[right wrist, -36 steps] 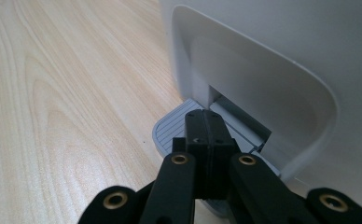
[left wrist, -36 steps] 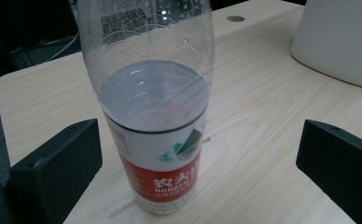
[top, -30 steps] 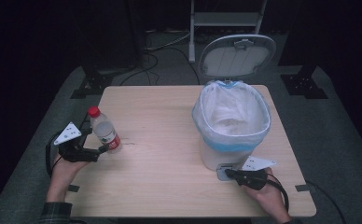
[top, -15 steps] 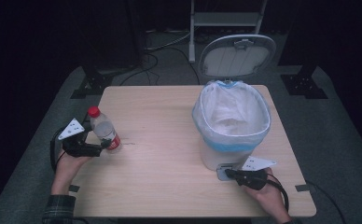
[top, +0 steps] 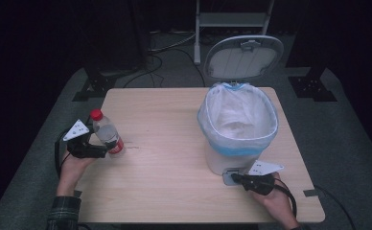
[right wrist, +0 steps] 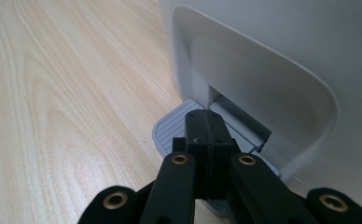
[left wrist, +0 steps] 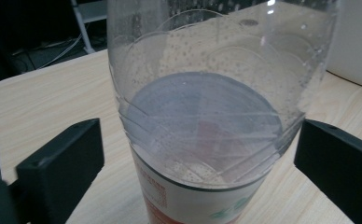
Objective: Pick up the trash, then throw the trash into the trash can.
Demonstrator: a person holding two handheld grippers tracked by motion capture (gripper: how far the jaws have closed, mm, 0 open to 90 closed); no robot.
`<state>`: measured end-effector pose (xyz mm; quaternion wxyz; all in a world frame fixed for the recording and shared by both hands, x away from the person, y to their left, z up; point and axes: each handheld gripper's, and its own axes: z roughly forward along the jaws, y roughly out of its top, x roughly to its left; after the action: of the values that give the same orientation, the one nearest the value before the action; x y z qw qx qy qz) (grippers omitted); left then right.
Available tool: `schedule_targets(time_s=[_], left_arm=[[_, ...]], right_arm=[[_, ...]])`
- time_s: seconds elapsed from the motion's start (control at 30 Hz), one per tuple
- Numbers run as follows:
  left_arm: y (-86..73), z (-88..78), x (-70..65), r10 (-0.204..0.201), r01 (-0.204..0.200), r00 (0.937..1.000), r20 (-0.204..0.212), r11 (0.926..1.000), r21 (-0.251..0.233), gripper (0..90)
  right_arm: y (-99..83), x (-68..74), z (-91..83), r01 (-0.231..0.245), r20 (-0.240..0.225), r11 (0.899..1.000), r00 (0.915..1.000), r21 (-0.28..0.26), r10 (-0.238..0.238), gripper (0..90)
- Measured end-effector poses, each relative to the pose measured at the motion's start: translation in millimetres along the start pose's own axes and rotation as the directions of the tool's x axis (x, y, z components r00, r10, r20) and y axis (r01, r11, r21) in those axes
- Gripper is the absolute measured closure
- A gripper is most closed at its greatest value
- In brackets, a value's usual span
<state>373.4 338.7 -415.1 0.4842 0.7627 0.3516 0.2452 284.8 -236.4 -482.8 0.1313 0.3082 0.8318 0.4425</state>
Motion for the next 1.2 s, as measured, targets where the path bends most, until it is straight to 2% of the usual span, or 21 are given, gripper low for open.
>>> schedule_targets(time_s=[0.27, 0.33, 0.4, 0.67, 0.93, 1.2], left_arm=[[-0.6, 3.1, 0.1, -0.008, 0.008, 1.0, -0.002, 1.0, 0.002, 7.6], [-0.8, 3.0, 0.0, -0.01, 0.01, 1.0, -0.001, 1.0, 0.001, 12.6], [-1.2, 3.3, 0.1, -0.02, 0.02, 0.9998, 0.0, 0.9998, 0.004, 13.3], [-5.3, 3.7, 1.2, -0.014, 0.014, 0.9999, 0.005, 0.9999, 0.004, 26.8], [-5.5, 2.1, -0.9, -0.006, 0.006, 0.9999, -0.01, 1.0, 0.004, 28.2], [-2.4, -5.7, -4.4, -0.017, 0.018, 0.9998, 0.01, 0.9994, -0.031, 28.4]], right_arm=[[0.0, 0.1, 0.0, 0.0, 0.0, 1.0, 1.0, 0.0, 0.0, 89.5], [0.0, 0.1, 0.0, 0.0, 0.0, 1.0, 1.0, 0.0, 0.0, 89.6], [0.0, 0.1, 0.0, 0.0, 0.0, 1.0, 1.0, 0.0, 0.0, 89.6], [0.0, 0.1, 0.0, 0.0, 0.001, 1.0, 1.0, 0.0, 0.0, 89.6], [0.0, 0.1, 0.0, 0.0, 0.001, 1.0, 1.0, 0.0, 0.0, 89.6], [0.0, 0.1, 0.0, 0.0, 0.0, 1.0, 1.0, 0.0, 0.0, 89.6]])
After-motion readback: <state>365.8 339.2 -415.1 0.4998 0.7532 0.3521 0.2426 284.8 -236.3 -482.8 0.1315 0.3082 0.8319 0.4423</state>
